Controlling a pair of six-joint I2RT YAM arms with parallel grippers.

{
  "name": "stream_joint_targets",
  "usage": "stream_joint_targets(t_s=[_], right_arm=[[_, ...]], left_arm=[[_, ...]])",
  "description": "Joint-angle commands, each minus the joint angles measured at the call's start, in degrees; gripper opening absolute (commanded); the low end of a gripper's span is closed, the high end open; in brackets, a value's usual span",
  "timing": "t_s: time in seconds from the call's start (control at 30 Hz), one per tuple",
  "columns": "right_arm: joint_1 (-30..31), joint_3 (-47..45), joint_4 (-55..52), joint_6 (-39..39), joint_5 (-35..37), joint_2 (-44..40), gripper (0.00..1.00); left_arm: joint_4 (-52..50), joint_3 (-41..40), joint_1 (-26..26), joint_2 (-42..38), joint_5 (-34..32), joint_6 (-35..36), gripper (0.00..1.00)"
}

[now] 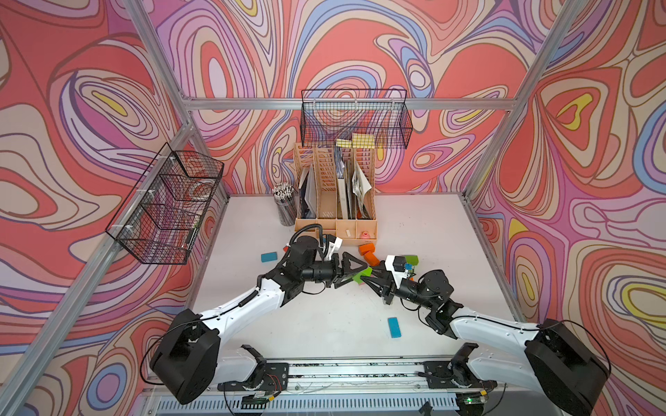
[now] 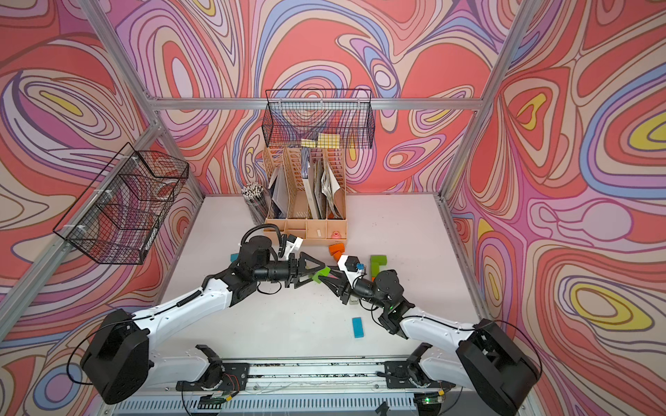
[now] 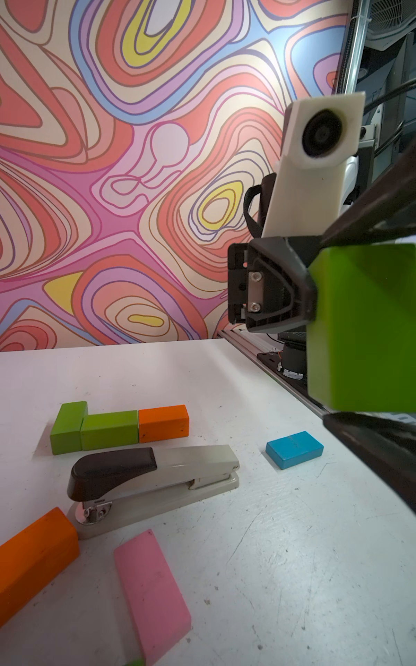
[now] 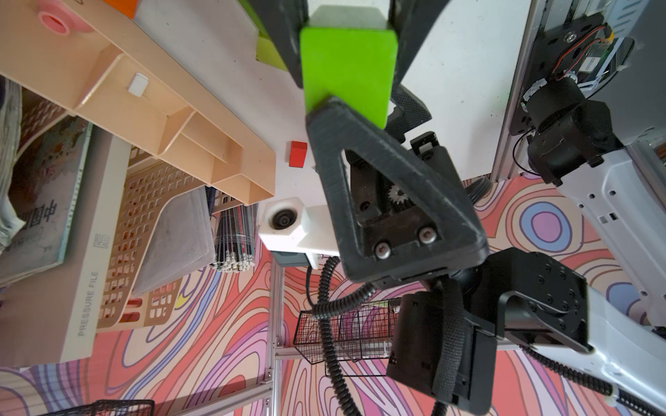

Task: Assemble the letter c with building blocks
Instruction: Pick up the building block from the center of the board, then assemble the building block at the center of the board.

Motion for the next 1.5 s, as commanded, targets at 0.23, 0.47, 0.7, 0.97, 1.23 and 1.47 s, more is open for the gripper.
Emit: stream_joint_targets(t_s=[0.23,0.47,0.7,0.97,1.23,1.47], right_arm=[[0.41,3.1,-36.75,16.24,17.99,-15.22,0.26],[0.32,14.22,-69.74,34.77,29.66,-18.08,0.26],[-2.49,23.72,-89.74,47.87,31.18,-15.85,0.28],[-18.81,22.69,-96.64,52.4,15.79,-18.97,0.27],[-32.25,17.63,-96.87,56.8,-0.6,-17.45,0.26],[-36.03,16.3,-95.85,60.17,-2.77,-12.54,0.28]], left_arm=[[-6.69,1.49,1.08,0.8,-12.66,16.91,0.84],[-13.92,-0.65,1.08,-2.16,-25.6,31.46,0.82],[-9.4,-5.47,1.08,-3.67,-31.49,41.22,0.79],[-5.61,-6.73,1.08,0.27,-30.83,47.28,0.77],[-6.51,-8.41,1.06,-1.17,-31.4,51.82,0.76],[-5.59,-9.88,1.02,-1.66,-30.75,52.56,0.75]])
